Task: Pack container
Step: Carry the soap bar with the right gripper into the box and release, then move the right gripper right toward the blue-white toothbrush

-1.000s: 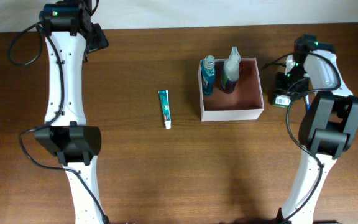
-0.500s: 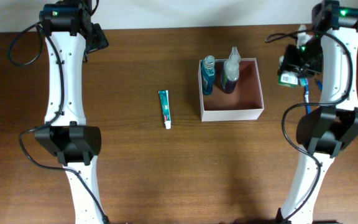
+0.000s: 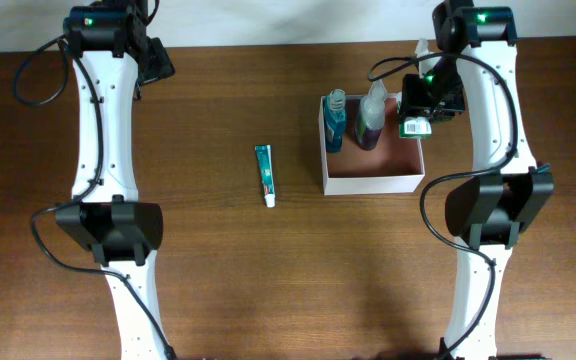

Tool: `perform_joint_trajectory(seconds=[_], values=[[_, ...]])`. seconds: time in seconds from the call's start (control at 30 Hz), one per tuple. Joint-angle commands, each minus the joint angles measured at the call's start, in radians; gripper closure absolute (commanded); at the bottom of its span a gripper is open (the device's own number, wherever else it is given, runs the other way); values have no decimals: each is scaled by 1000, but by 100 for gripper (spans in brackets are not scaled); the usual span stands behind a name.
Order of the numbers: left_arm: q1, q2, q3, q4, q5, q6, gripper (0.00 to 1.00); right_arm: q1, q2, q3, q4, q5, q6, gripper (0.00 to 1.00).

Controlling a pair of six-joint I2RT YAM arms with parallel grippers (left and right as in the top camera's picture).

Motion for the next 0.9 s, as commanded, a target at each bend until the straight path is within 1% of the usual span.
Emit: perform_joint_trajectory(seconds=[0.0, 0.13, 0.43, 0.47, 0.53, 0.87], values=[[2, 8, -2, -1, -7, -12, 1, 4, -11, 16, -3, 18, 4, 63], [2, 8, -2, -1, -7, -12, 1, 9, -7, 15, -2, 14, 4, 58], [2, 8, -2, -1, -7, -12, 0, 37, -7, 15, 6, 14, 5, 57], [2, 8, -2, -1, -7, -12, 0, 41, -6, 15, 6, 14, 5, 55], [2, 8, -2, -1, -7, -12, 1, 42, -6, 15, 6, 14, 5, 47], [2, 8, -2, -1, -7, -12, 1, 40, -6, 15, 18, 18, 5, 46]])
